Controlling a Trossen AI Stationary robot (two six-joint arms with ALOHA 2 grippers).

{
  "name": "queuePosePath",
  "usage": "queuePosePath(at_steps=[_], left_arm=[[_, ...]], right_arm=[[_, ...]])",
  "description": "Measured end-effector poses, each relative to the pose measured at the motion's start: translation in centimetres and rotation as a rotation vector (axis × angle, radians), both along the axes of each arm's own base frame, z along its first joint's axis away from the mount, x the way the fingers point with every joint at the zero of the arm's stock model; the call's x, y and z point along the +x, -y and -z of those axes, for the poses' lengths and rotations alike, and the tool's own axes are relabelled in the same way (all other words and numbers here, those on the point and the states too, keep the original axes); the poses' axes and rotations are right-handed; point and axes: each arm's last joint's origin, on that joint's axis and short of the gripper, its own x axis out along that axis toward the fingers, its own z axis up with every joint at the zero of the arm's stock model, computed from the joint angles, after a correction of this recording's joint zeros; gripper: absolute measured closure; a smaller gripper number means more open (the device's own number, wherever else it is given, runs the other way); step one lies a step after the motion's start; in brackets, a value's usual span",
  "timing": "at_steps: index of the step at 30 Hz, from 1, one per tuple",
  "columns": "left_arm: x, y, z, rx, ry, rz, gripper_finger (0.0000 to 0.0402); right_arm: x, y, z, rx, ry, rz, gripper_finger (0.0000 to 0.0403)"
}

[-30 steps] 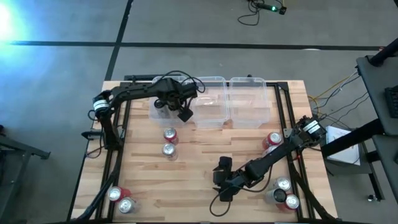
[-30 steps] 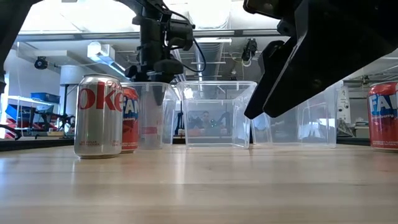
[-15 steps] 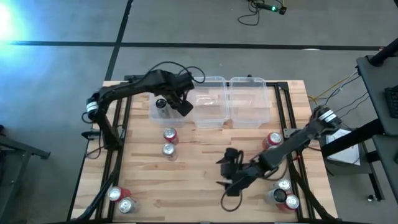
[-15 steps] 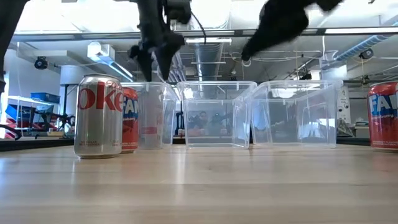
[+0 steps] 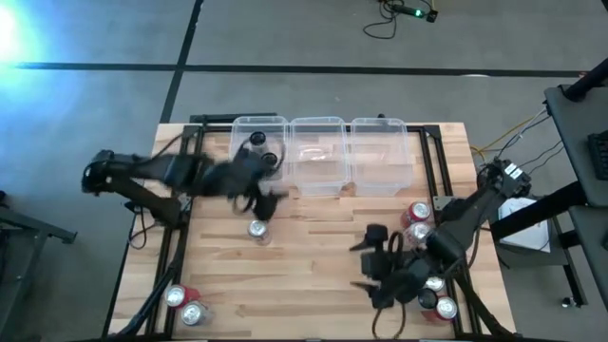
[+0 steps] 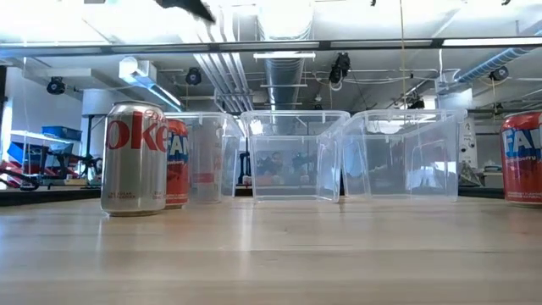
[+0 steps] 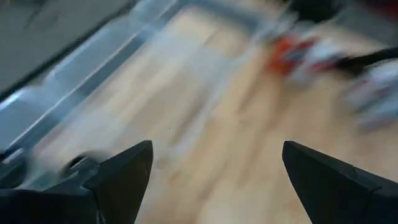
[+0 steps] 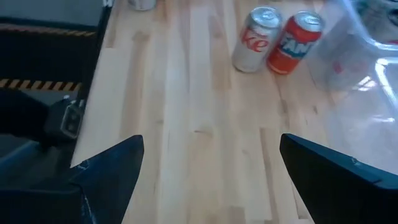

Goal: Sort soda cans
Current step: Put the pink-white soda can into the left transparent bin

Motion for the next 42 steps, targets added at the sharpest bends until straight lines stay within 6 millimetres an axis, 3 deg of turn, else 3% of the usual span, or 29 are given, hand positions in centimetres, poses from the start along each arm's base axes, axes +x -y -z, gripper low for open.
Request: queuePosePath(at_steps=[7,12,17,22,29,35,42], left_arm=[[-0.9,9.0,1.3,0.103,0.398,0.245,0.0059],[-0.6,13.7,4.7,0.123,0.556,0.266,0.0059],[1.1,16.8,8.4,0.195,0.637,0.287,0.0059],[3.5,18.9,11.4,0.222,0.637,0.3,0.0059],[7.0,21.9,12.7,0.258,0.597,0.321,0.0059],[8.8,24.0,12.6,0.303,0.519,0.359,0.0059],[9.6,24.5,12.1,0.333,0.476,0.373,0.0059]], right_arm=[[0.1,-5.1,-0.5,0.021,-0.121,-0.112,0.003],[-2.1,-7.6,-0.4,0.012,-0.322,-0.081,0.003],[-5.2,-9.4,0.0,0.01,-0.481,-0.046,0.003],[-8.3,-9.0,0.2,-0.023,-0.536,0.002,0.003],[-10.1,-7.4,1.9,-0.014,-0.653,0.012,0.003],[-10.8,-6.3,3.5,0.02,-0.673,-0.019,0.003],[-11.4,-5.5,4.9,0.12,-0.686,-0.035,0.003]])
